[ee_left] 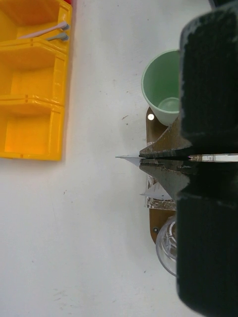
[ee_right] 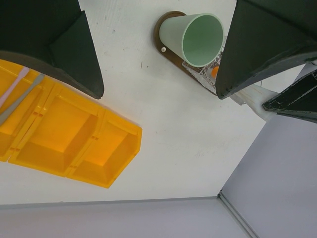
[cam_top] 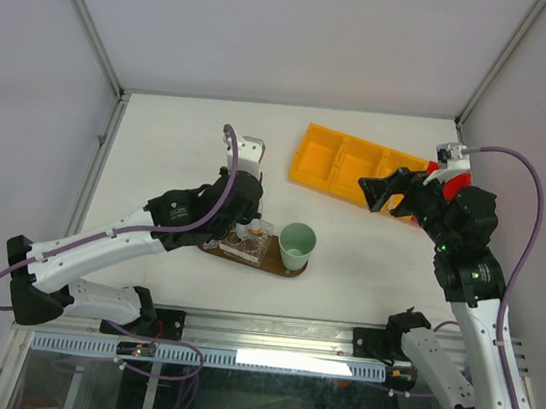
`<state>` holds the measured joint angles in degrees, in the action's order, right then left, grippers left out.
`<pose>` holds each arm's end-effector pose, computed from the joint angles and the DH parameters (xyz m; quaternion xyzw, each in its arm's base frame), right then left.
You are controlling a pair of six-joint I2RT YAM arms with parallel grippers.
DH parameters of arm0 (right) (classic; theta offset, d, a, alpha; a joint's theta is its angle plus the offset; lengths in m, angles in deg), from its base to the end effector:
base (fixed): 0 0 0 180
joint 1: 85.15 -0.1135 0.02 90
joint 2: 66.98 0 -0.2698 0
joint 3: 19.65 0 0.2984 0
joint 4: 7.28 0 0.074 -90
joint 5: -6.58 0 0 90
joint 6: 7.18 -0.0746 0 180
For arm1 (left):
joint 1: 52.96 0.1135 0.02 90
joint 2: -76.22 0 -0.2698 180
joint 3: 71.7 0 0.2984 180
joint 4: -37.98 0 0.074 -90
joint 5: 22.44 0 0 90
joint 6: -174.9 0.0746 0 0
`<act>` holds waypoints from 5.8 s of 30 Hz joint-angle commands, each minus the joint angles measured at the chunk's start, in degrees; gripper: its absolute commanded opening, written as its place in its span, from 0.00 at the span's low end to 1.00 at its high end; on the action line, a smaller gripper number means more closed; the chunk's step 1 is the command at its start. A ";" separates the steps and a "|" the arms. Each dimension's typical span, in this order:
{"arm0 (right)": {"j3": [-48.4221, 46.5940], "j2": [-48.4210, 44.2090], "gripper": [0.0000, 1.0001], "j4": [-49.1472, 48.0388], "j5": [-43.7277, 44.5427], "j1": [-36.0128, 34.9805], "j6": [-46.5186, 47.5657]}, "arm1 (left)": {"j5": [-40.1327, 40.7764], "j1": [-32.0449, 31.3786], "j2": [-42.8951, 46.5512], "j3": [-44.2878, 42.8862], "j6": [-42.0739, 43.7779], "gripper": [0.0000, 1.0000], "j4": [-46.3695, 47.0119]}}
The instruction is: Prepare toiletry sets of a toothbrush and toothpaste on the tray
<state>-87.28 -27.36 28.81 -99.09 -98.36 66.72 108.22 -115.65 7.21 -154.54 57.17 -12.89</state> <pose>0.2096 0.0699 0.4052 -0.0705 0.7501 0.2639 0.6022 0.1888 -0.2597 0.3581 0.1044 0.8471 -0.0776 0.5153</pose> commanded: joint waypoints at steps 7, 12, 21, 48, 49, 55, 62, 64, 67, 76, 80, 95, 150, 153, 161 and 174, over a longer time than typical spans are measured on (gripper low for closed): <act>-1.39 -0.86 0.99 -2.31 0.56 0.32 0.89 | 1.91 -0.67 0.00 1.18 0.18 0.00 5.01; -0.97 -0.94 0.99 -2.52 0.65 0.28 0.88 | 2.03 -0.67 0.02 2.07 0.00 0.00 5.25; -0.75 -1.44 0.99 -2.78 0.93 0.38 0.94 | 2.01 -0.67 -0.31 3.92 -0.38 0.00 7.15; 0.20 -2.52 0.99 -2.90 1.16 0.37 1.14 | 3.45 -0.76 -2.15 10.98 -1.46 0.00 13.95; 0.14 -2.48 0.99 -2.94 1.16 0.38 1.08 | 3.44 -0.76 -2.32 11.11 -1.65 0.00 14.05; 0.22 -2.59 0.99 -2.92 1.16 0.38 1.08 | 3.29 -0.76 -2.12 12.45 -2.11 0.00 14.68; 0.50 -2.57 0.99 -3.25 0.83 0.38 0.84 | 3.54 -0.76 -1.40 14.48 -2.71 0.00 15.88; 0.49 -2.57 0.99 -3.30 0.81 0.38 0.89 | 3.52 -0.76 -1.11 15.09 -2.69 0.00 16.38; 0.35 -2.61 0.99 -3.23 0.92 0.38 0.96 | 3.31 -0.76 -0.69 15.69 -2.73 0.00 16.74; 0.40 -2.75 0.99 -3.19 0.99 0.38 0.97 | 2.30 -0.93 -0.95 15.70 -2.15 0.18 16.68; 0.45 -2.62 0.99 -3.35 0.88 0.38 0.85 | 2.23 -1.02 -0.68 15.46 -1.90 0.21 16.47; 1.25 -2.69 0.99 -3.69 0.04 0.38 0.23 | 1.36 -1.17 -1.01 10.37 -1.38 0.48 12.53; -0.91 1.71 0.99 0.14 1.10 0.35 0.91 | -13.93 28.89 12.64 0.80 17.81 0.99 31.25; -1.12 2.81 0.99 -0.26 0.35 0.39 0.38 | -13.87 29.44 12.11 1.64 19.45 0.99 32.43; -1.45 7.83 0.99 -1.05 -3.19 0.38 -1.00 | -17.38 34.12 14.65 5.82 20.89 0.99 33.17; -2.97 12.79 0.99 2.05 -1.67 0.37 -2.16 | -21.27 41.38 15.43 8.19 20.49 0.99 33.03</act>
<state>-86.34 -14.90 31.06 -101.58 -98.25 64.76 90.15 -75.68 21.53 -146.35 77.85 17.12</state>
